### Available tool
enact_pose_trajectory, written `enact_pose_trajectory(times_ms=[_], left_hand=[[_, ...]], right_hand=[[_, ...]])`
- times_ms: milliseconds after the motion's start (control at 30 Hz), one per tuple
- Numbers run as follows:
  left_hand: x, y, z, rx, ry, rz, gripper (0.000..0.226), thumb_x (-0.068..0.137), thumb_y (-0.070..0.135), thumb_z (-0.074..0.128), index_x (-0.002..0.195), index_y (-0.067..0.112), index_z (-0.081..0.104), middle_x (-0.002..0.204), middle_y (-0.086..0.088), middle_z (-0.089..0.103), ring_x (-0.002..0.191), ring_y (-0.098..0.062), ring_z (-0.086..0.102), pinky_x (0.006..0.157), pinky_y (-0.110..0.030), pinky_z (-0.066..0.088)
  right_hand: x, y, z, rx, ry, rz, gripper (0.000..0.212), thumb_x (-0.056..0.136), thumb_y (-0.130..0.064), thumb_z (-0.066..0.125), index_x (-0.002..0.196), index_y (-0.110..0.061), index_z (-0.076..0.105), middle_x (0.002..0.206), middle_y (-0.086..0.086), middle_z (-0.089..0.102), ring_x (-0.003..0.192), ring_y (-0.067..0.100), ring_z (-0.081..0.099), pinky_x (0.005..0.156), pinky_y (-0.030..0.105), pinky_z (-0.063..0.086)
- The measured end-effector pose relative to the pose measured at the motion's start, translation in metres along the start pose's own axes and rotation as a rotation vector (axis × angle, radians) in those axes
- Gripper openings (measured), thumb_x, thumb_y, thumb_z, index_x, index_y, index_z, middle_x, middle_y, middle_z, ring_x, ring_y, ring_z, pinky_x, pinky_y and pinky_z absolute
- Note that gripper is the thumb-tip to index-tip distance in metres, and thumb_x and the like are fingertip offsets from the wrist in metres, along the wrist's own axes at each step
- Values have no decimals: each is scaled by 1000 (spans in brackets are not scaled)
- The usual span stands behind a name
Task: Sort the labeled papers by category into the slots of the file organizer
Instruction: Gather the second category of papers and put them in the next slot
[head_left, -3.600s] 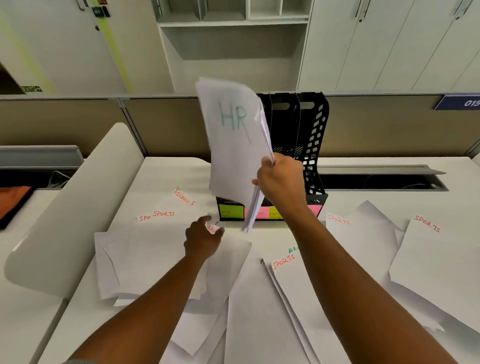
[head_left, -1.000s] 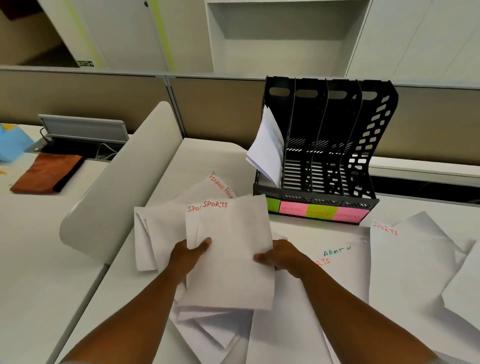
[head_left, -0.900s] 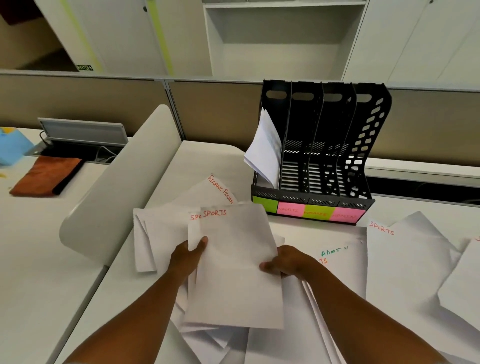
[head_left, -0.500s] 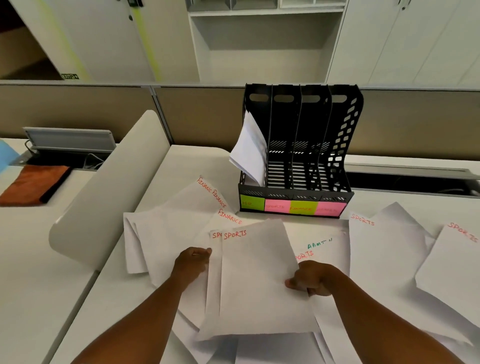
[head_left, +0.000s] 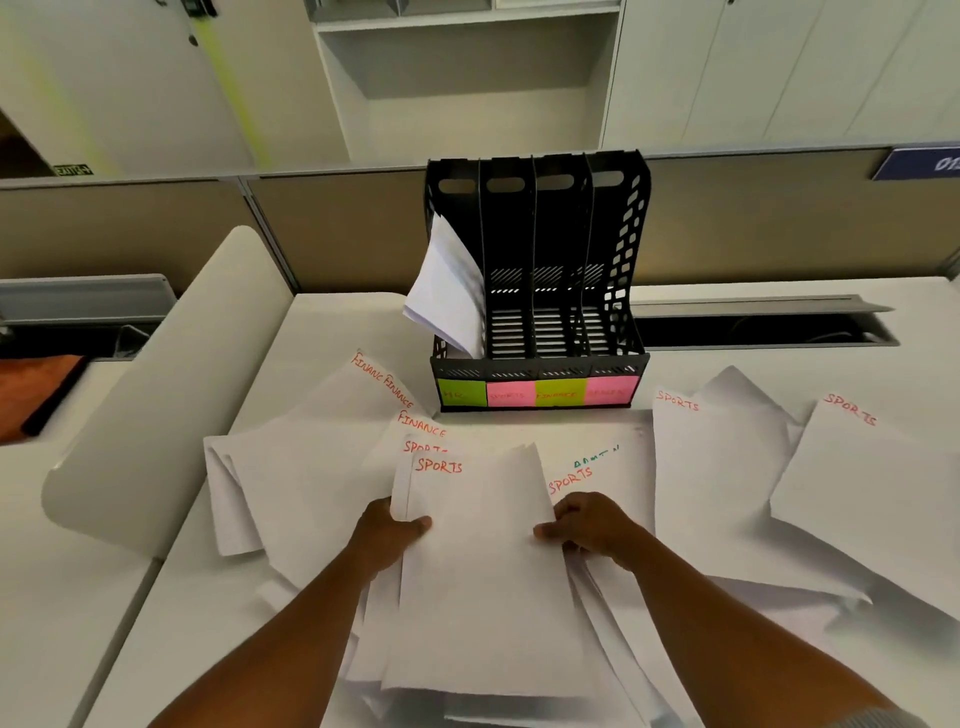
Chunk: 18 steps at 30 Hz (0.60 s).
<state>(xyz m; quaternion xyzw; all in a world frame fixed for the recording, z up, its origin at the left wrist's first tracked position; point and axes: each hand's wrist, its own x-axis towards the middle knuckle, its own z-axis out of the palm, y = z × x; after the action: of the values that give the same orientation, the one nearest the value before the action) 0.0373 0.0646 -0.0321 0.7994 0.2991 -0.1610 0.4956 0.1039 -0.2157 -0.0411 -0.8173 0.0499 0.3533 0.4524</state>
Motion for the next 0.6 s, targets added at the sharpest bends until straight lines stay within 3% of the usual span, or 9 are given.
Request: enact_pose_trajectory(times_ms=[67,167,300,600], left_hand=[[-1,-1,1,-4,-4,-13,53,85,19,72,133,7,54,128,-14,61,118,-36,57,101,-48,48],[-2,-2,6,-19,-13,-41,51,86,15,70,133,7,53,129,-15,61,117,-37,57,101,-49,48],[-2,0,11,-46,-7,-66,48,87,12,68,132,7,53,128,-17,60,114,-38,58,99,-48,49],[-3,-1,7,4,123,-69,44,86,15,67,128,11,52,123,-14,60,108,-34,58,89,-43,52]], right_hand=[[0,5,-4,-65,132,-58,41,67,-37,85,89,-12,61,87,4,68,66,17,67,61,26,56],[-5,13,-10,-403,253,-106,51,64,-55,80,92,-21,53,91,-5,59,81,16,58,64,26,45],[-9,26,-8,-652,266,-117,58,67,-63,71,100,-23,45,106,-3,55,89,19,56,73,31,48],[-11,33,-7,-834,263,-123,66,80,-61,56,128,-17,40,124,4,47,105,25,59,89,38,52]])
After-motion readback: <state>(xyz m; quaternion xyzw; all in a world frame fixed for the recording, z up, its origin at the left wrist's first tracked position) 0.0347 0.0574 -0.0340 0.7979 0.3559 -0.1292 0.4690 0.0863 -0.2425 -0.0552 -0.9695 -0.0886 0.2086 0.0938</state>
